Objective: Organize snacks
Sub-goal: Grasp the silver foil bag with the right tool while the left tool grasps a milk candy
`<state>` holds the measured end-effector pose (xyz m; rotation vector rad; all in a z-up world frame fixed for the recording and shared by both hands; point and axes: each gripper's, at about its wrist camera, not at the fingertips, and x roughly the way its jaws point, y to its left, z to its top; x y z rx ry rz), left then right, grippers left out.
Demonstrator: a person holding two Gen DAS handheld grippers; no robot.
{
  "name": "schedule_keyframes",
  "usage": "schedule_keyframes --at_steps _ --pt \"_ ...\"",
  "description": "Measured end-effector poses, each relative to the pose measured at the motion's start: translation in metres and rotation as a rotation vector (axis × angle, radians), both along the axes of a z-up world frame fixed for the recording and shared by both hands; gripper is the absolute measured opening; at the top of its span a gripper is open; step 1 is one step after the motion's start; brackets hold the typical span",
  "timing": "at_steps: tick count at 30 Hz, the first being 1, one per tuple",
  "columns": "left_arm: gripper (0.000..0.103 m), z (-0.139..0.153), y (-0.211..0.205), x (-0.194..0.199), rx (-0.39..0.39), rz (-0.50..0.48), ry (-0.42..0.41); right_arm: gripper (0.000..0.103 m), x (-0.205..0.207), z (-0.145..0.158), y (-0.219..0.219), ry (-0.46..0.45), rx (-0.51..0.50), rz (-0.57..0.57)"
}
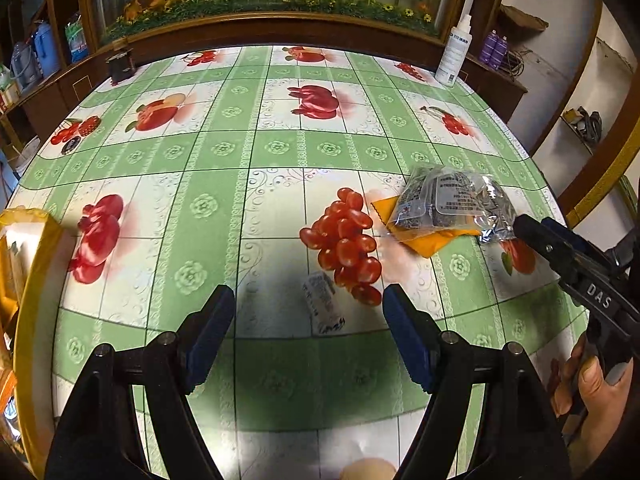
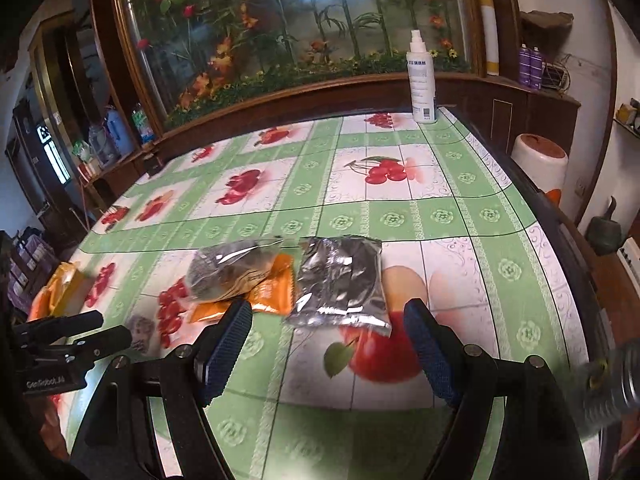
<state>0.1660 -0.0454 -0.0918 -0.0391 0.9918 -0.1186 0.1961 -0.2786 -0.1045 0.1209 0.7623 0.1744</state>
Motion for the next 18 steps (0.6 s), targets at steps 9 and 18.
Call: schedule_keyframes --at_steps 9,18 --pt "0.076 -0.024 -0.004 0.014 0.071 -0.001 0.007 0.074 0.044 -0.023 0.013 0.104 -0.093 0.006" --pt "0.014 -0.02 0.003 0.007 0.081 -0.058 -0.044 0.061 0.041 -0.023 0.012 0.104 -0.107 0.012"
